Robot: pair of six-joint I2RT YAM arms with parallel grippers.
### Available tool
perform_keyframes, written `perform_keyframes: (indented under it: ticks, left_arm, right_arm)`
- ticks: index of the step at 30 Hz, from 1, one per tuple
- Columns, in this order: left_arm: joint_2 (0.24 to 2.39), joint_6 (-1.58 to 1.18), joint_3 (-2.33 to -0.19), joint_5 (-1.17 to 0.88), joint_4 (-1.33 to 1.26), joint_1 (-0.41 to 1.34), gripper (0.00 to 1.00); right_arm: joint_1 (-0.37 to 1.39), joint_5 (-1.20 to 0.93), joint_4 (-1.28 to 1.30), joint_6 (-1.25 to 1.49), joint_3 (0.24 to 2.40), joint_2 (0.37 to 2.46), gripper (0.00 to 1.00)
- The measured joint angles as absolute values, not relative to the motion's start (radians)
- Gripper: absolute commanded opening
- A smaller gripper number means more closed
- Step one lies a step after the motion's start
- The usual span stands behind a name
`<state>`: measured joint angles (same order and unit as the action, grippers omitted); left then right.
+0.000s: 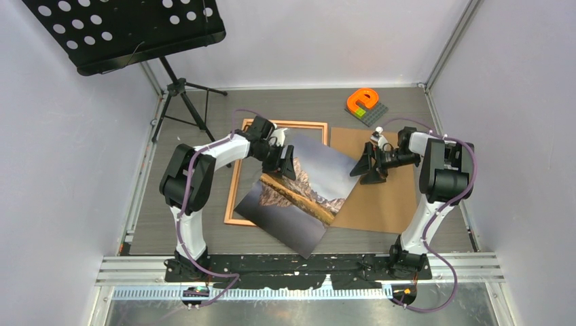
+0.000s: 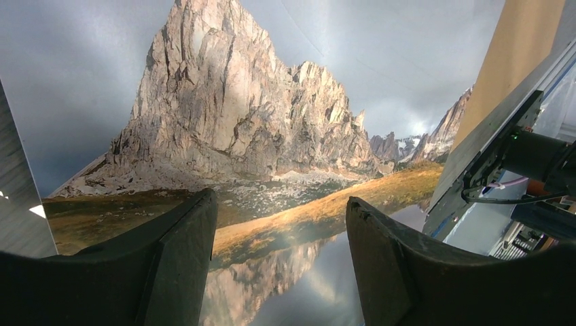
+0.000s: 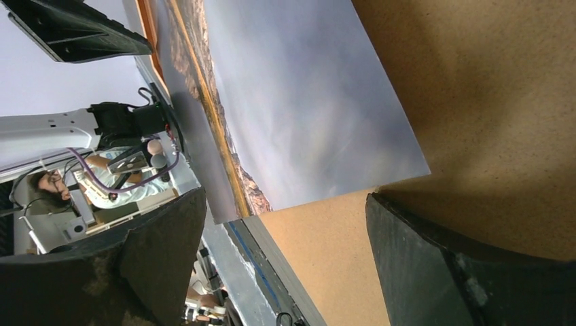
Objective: Put the photo into the frame
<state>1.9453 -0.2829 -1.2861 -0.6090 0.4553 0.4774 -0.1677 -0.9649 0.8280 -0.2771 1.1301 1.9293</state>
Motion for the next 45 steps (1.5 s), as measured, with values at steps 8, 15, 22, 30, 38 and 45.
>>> perform_keyframes:
  ticks: [8, 15, 22, 30, 38, 45]
  left_arm:
    - [1.946, -0.283, -1.286, -0.614, 0.452, 0.477, 0.69]
    - [1.946, -0.283, -1.286, -0.614, 0.452, 0.477, 0.69]
    - [1.946, -0.283, -1.286, -0.615, 0.451, 0.478, 0.69]
    - [1.946, -0.285, -1.280, -0.624, 0.437, 0.479, 0.69]
    - [1.946, -0.286, -1.275, -0.631, 0.433, 0.484, 0.69]
    - [1.946, -0.286, -1.275, -0.633, 0.428, 0.485, 0.69]
  right_arm:
    - [-0.168, -1.031, 0.819, -0.270, 1.149, 1.972, 0.87]
    - [-0.168, -1.077, 0.788, -0.254, 1.170, 2.012, 0.77]
    - [-0.167, -1.105, 0.735, -0.254, 1.186, 2.039, 0.66]
    - [-0.167, -1.143, 0.606, -0.199, 1.173, 2.047, 0.55]
    - [-0.167, -1.183, 0.384, -0.030, 1.075, 2.039, 0.49]
    - [-0.165, -1.185, 0.299, 0.031, 1.064, 2.038, 0.26]
